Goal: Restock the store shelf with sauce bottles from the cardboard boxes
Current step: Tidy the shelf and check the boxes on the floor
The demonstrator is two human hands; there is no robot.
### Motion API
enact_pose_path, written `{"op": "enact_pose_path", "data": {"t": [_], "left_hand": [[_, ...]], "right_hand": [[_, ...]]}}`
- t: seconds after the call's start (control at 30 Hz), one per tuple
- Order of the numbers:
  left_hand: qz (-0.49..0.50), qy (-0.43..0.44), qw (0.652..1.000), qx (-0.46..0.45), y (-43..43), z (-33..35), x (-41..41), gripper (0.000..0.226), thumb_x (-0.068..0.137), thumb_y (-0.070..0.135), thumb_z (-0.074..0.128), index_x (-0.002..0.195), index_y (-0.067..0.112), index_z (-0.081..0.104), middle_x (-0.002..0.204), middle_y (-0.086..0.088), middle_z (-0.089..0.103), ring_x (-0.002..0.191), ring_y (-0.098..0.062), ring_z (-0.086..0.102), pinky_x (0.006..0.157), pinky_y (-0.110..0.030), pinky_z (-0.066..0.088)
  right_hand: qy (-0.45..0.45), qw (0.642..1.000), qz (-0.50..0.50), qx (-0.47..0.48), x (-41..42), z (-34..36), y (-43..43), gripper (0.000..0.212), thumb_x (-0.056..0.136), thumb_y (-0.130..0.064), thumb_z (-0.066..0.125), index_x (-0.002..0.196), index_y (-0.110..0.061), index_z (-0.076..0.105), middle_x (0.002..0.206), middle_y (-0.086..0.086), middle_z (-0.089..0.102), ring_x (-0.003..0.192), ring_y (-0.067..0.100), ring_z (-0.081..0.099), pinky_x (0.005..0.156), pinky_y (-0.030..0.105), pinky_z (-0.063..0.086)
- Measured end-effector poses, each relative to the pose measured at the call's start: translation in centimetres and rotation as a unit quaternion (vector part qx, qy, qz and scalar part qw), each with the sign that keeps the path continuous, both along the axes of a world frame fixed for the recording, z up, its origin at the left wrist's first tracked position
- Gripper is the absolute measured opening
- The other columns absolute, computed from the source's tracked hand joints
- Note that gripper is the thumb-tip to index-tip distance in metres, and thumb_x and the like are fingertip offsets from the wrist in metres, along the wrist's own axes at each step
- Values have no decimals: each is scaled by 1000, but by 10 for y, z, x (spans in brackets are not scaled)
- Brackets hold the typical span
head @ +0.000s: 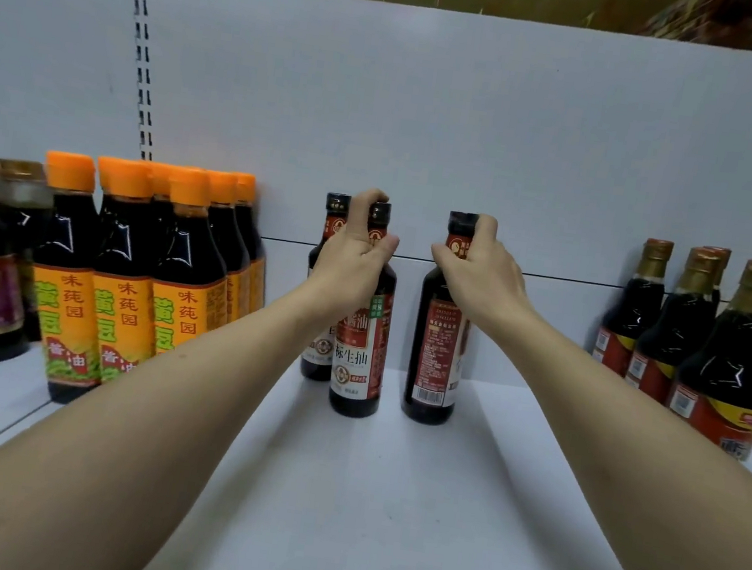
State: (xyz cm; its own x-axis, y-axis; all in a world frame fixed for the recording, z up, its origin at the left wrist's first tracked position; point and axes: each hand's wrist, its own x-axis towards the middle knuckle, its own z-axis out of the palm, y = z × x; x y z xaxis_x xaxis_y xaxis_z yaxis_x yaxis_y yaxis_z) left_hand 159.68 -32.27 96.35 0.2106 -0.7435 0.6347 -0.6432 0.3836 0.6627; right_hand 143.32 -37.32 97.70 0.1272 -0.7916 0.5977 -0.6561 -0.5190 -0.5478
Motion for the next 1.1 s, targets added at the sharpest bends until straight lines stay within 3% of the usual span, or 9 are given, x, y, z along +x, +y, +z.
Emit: {"op": "enact_pose_path", "data": {"t": [0.1, 0.17, 0.27, 0.37, 0.43, 0.63, 0.77, 0.9, 1.1], "left_hand": [[-14, 11, 1000, 15, 9, 3, 8, 53, 104, 22, 57, 147, 44, 33, 109, -5, 69, 93, -15, 67, 74, -27, 52], [-16, -2, 1000, 25, 14, 6, 11, 60, 101, 19, 62, 148, 45, 35, 113, -2, 67, 94, -11, 66, 74, -24, 53], [17, -57, 998, -1, 18, 10, 11, 64, 96, 21, 69, 151, 38, 40, 127, -1, 61, 109, -16, 61, 91, -33, 52], [68, -104, 992, -32, 17, 13, 13, 66, 92, 24, 75, 151, 31, 46, 142, -1, 51, 132, -22, 43, 109, -41, 42], [89, -116, 989, -36, 16, 15, 13, 67, 90, 27, 77, 151, 30, 47, 145, 0, 50, 137, -22, 37, 113, -42, 38], [164, -195, 966, -39, 11, 23, 9, 69, 86, 44, 79, 147, 31, 50, 141, 1, 54, 135, -24, 37, 111, -42, 31], [187, -223, 956, -39, 4, 25, 8, 67, 85, 49, 78, 144, 32, 52, 137, 1, 55, 132, -25, 39, 108, -40, 31], [202, -226, 952, -46, -3, 22, 8, 66, 86, 48, 77, 144, 30, 52, 137, 1, 55, 128, -25, 42, 106, -39, 34], [241, -252, 936, -47, -13, 25, 6, 63, 86, 53, 76, 140, 29, 54, 133, 0, 56, 125, -27, 44, 101, -38, 36]], "right_hand": [[9, 1000, 2, -1, -1, 1, 0, 51, 93, -60, 59, 124, -23, 46, 108, 0, 64, 99, 24, 61, 84, 41, 50], [9, 1000, 6, 0, 0, 0, 1, 54, 91, -66, 59, 124, -23, 48, 108, -2, 65, 99, 22, 60, 82, 39, 48], [7, 1000, 6, -3, 2, -3, 4, 49, 95, -67, 50, 113, -22, 53, 103, -3, 65, 98, 22, 62, 84, 42, 51], [-97, 993, 71, 14, -1, -6, 4, 31, 99, -50, 56, 109, -21, 60, 104, -1, 68, 100, 22, 65, 91, 46, 54], [-155, 982, 110, 21, -2, -9, 4, 22, 97, -40, 63, 111, -23, 62, 105, -2, 70, 99, 19, 68, 93, 48, 56], [-168, 981, 99, -11, 12, -20, -3, 29, 94, -42, 69, 112, -25, 55, 98, -2, 68, 93, 18, 67, 86, 44, 57], [-127, 989, 50, -49, 28, -29, -13, 27, 96, -47, 63, 99, -21, 56, 105, 2, 58, 105, 24, 56, 90, 40, 48], [-115, 990, 20, -76, 38, -34, -17, 33, 98, -48, 59, 104, -17, 54, 107, 2, 53, 105, 19, 46, 84, 33, 35], [-100, 989, -18, -108, 45, -37, -26, 39, 104, -51, 46, 107, -13, 56, 104, 1, 48, 101, 18, 39, 83, 32, 31]]}}
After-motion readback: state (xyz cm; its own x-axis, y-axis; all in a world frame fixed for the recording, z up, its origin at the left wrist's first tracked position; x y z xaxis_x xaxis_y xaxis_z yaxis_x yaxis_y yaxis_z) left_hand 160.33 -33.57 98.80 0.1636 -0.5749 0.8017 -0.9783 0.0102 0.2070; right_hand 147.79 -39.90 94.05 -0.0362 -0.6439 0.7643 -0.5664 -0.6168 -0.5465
